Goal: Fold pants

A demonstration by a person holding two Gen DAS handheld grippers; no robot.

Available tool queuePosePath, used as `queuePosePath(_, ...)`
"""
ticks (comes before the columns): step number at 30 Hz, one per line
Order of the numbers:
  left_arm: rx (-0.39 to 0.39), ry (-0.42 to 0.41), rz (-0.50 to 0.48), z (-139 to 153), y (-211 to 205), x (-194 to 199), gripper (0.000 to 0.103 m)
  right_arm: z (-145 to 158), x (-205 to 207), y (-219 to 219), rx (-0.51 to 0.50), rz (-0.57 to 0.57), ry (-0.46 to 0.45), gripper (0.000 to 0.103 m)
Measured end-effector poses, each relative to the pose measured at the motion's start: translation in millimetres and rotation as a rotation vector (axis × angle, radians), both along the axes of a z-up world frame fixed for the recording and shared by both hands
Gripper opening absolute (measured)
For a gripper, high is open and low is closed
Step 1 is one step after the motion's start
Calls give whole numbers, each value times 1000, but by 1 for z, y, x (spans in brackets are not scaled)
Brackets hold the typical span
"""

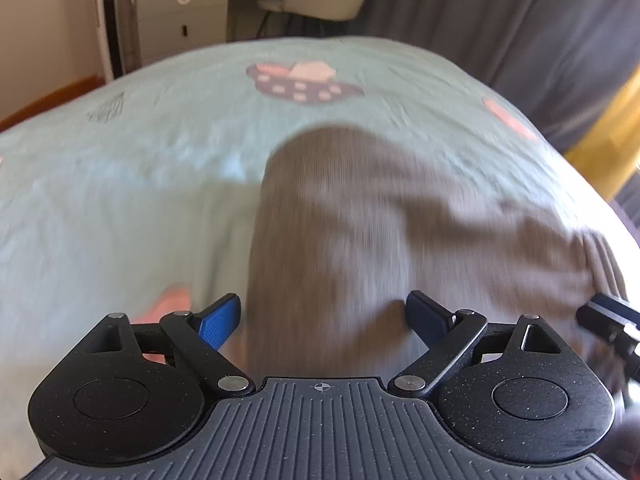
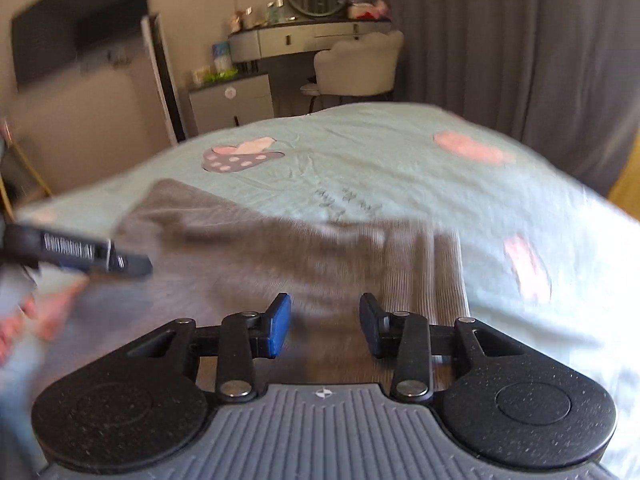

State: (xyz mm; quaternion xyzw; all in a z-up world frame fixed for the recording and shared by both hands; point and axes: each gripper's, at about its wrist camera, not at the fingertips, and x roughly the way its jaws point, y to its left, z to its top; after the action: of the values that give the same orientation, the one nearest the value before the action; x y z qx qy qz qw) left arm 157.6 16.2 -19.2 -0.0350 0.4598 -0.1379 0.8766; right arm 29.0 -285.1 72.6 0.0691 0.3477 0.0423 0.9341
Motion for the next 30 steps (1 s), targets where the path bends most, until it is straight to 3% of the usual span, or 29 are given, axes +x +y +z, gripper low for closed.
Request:
queuePosePath(5, -98, 80, -42, -4, 18, -32, 94, 3, -22, -22, 192, -56, 55, 38)
queuePosePath(9, -115, 117, -16, -7, 25, -31, 94, 13, -25, -43, 296, -78, 64, 38)
queuePosePath(11, -152, 134, 9, -9, 31, -27, 94, 19, -33, -56, 335, -119, 44, 48)
queuePosePath(13, -192, 146, 26, -7, 36, -25, 94, 25, -38, -69, 316, -152, 15, 69)
queuePosePath(15, -238, 153, 28, -5, 40, -19, 94, 24, -32, -81, 282, -155, 44, 75)
queuePosePath(21, -286, 170, -73, -11, 37, 7, 93, -22, 10, -126, 475, -107, 253, 80)
queuePosePath(30, -514, 301, -138, -43, 69, 48, 93, -78, 56, -146, 754, -20, 336, 89)
